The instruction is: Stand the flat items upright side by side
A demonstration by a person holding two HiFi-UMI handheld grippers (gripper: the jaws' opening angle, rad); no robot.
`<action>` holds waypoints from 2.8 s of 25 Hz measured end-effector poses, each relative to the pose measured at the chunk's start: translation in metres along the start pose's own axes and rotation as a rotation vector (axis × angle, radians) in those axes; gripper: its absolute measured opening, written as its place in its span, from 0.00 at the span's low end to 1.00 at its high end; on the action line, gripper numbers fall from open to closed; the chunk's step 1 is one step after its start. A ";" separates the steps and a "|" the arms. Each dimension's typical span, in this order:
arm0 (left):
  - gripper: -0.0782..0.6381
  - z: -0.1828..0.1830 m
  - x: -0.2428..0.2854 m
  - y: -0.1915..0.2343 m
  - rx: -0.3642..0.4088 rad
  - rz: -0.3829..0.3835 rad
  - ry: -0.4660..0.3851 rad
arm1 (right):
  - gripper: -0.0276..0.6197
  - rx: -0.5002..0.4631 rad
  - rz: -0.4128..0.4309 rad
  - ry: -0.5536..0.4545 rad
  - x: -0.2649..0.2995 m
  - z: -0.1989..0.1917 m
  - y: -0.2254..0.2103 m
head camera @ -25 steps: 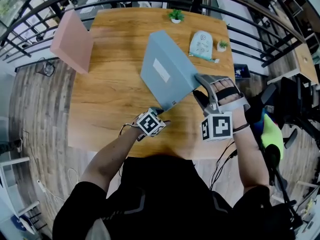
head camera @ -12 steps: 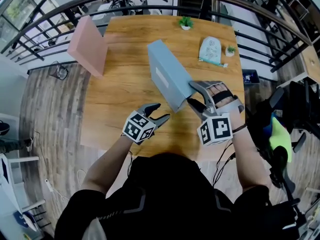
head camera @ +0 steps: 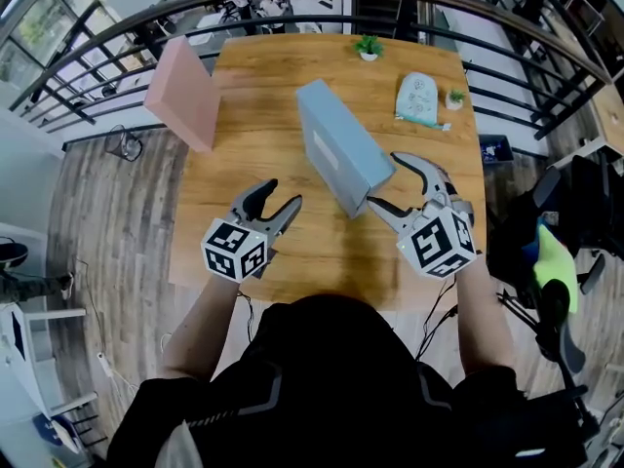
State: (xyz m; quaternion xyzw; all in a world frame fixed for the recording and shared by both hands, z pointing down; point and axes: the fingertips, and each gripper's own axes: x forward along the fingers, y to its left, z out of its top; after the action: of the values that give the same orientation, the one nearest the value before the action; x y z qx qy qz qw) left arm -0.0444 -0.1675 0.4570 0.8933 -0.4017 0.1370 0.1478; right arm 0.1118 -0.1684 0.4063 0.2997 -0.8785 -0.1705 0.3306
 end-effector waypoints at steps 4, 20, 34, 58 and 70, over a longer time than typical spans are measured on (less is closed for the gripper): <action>0.48 0.019 -0.017 0.016 0.019 0.084 -0.065 | 0.59 0.291 -0.011 -0.069 -0.007 -0.011 -0.003; 0.48 0.040 -0.060 0.018 0.004 0.229 -0.138 | 0.61 0.632 -0.004 -0.079 0.034 -0.045 0.025; 0.46 0.031 -0.133 0.083 -0.025 0.338 -0.178 | 0.48 0.704 -0.089 -0.053 0.052 -0.044 0.029; 0.46 0.022 -0.252 0.208 0.000 0.393 -0.228 | 0.48 0.760 -0.185 -0.004 0.188 0.071 0.056; 0.46 0.002 -0.306 0.269 -0.006 0.435 -0.225 | 0.49 0.817 -0.263 0.018 0.281 0.134 0.058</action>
State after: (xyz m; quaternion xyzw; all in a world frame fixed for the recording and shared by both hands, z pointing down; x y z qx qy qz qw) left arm -0.4439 -0.1313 0.3852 0.7951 -0.5989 0.0640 0.0716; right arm -0.1730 -0.2907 0.4724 0.5171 -0.8252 0.1533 0.1680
